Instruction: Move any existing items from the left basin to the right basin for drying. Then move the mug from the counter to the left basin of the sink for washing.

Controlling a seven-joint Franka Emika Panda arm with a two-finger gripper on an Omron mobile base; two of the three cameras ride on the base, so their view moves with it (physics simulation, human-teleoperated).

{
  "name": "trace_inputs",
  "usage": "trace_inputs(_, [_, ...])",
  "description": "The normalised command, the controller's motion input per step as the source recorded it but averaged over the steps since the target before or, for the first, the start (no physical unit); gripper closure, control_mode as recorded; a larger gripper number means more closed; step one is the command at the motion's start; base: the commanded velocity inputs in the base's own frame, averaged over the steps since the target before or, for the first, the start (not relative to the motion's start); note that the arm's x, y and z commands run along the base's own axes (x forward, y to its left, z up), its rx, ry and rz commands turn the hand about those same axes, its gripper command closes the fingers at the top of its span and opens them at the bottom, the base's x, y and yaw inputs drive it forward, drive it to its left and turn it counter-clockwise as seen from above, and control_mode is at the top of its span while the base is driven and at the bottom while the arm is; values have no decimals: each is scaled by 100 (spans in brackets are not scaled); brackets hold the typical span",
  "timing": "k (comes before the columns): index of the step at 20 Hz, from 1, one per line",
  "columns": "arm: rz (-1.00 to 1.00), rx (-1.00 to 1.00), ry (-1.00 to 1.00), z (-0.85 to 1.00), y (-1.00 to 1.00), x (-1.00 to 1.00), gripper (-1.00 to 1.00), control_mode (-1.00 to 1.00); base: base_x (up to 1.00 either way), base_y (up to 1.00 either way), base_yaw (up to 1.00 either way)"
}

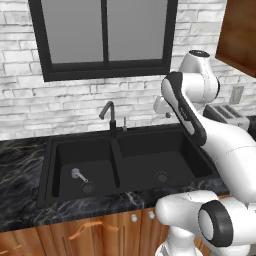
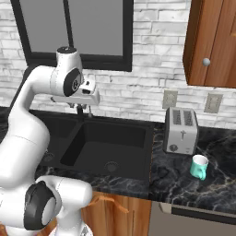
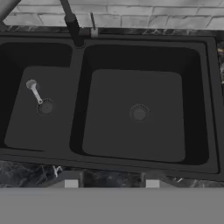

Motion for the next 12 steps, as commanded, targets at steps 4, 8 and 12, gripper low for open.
trace_inputs(4, [0, 0, 0, -5, 0, -14, -100, -100, 0, 0, 0])
trace_inputs(8, [-16, -1, -13, -8, 25, -73, -100, -100, 0, 0, 0])
trace_inputs(12, [3, 4, -13, -35, 26, -100, -100, -100, 0, 0, 0])
